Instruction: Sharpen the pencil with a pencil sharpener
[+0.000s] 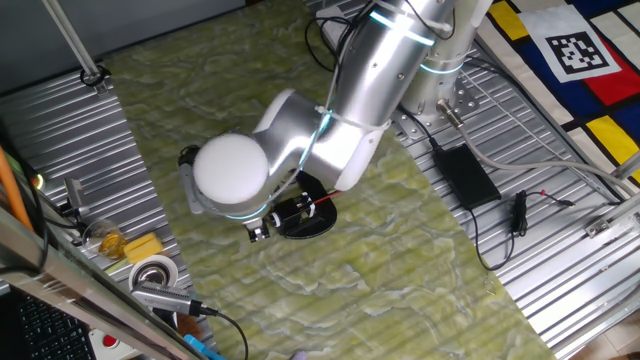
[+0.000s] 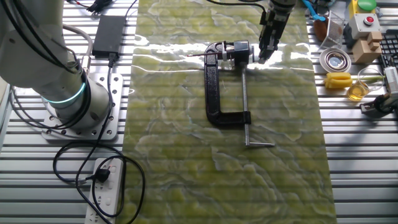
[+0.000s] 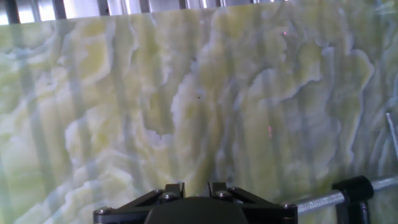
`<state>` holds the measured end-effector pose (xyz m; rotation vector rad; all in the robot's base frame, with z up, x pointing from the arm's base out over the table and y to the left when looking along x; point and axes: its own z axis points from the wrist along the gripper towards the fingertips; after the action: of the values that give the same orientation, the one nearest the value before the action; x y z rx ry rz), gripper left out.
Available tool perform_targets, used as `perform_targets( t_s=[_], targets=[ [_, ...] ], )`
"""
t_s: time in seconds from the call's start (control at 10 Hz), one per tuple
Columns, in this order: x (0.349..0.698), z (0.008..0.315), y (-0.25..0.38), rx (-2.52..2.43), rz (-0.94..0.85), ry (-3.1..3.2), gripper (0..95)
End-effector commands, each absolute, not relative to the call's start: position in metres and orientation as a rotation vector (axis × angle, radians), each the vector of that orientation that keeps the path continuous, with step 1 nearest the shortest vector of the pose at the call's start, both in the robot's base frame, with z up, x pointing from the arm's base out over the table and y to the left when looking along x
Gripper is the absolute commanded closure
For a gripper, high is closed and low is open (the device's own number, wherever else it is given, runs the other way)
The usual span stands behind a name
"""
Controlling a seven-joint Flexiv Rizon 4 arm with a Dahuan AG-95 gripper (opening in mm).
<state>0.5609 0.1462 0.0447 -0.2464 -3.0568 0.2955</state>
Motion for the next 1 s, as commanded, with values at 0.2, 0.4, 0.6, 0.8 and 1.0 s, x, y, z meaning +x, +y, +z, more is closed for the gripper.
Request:
perform_targets(
  t_s=[0.2, 0.4, 0.6, 0.8, 1.0],
  targets=[
    [0.5604, 0.0459, 0.1398, -0.251, 0.127, -3.075, 76.0],
    [0.5609, 0.0463, 0.1368, -0.230, -0.001, -3.089, 76.0],
    [0.5612, 0.0462, 0.1371, -0.151, -0.075, -3.115, 76.0],
    [0.5609, 0.0459, 0.1389, -0.048, -0.085, -3.149, 76.0],
    [0.5600, 0.0448, 0.1431, 0.067, -0.072, -3.144, 76.0]
  ],
)
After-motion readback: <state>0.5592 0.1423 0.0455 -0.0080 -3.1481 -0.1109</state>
